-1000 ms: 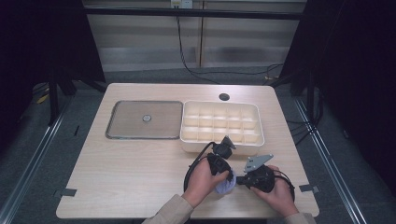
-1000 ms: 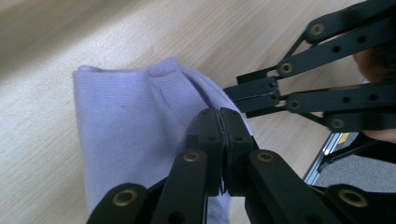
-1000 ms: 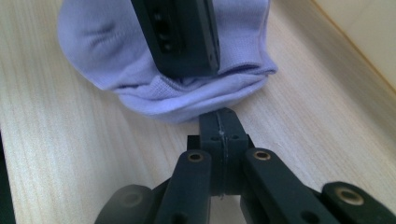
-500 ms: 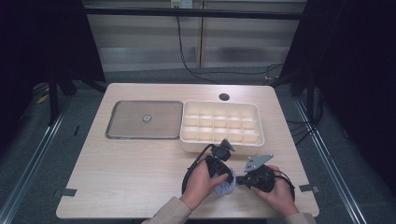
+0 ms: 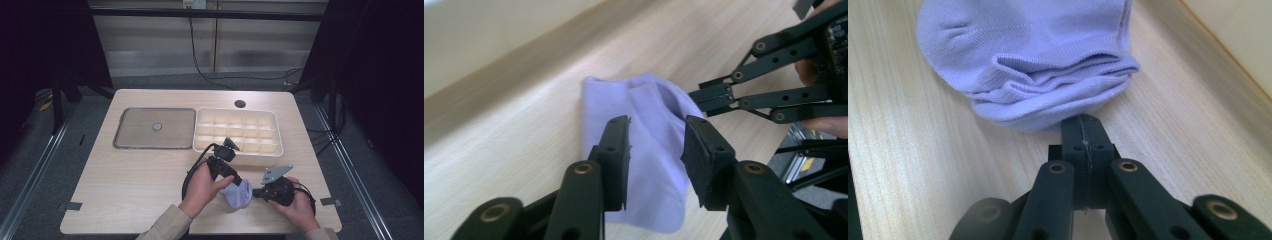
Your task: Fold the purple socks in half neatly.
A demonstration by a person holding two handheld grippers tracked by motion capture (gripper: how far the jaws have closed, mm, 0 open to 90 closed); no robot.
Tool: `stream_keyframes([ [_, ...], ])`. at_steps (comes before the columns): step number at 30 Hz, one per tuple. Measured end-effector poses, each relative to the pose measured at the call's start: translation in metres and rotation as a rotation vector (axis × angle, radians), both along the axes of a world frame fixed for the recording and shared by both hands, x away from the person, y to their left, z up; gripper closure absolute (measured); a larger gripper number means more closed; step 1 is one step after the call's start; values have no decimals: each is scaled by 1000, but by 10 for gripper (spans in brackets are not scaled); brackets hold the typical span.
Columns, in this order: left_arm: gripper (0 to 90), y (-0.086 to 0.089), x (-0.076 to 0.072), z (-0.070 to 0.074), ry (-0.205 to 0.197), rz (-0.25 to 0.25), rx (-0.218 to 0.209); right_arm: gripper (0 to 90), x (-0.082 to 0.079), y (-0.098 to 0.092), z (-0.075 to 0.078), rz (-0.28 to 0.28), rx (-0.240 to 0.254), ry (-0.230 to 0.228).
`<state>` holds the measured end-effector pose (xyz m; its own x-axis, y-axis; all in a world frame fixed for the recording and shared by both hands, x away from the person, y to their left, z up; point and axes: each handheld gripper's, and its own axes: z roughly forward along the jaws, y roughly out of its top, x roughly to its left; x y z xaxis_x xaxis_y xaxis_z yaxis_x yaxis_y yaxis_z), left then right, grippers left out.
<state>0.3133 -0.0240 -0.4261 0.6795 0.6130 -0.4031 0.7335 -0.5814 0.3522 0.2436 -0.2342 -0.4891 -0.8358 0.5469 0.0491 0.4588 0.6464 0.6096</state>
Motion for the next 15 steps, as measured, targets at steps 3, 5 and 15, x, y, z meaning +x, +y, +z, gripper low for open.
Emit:
stream_keyframes([
  [3,618,8,4,-1,4,19,2,900,0,0,0,1,1,-1],
  [5,617,11,5,-3,7,31,5,900,0,0,0,1,2,0],
  [15,589,23,10,-20,55,60,7,900,0,0,0,2,3,-2],
])
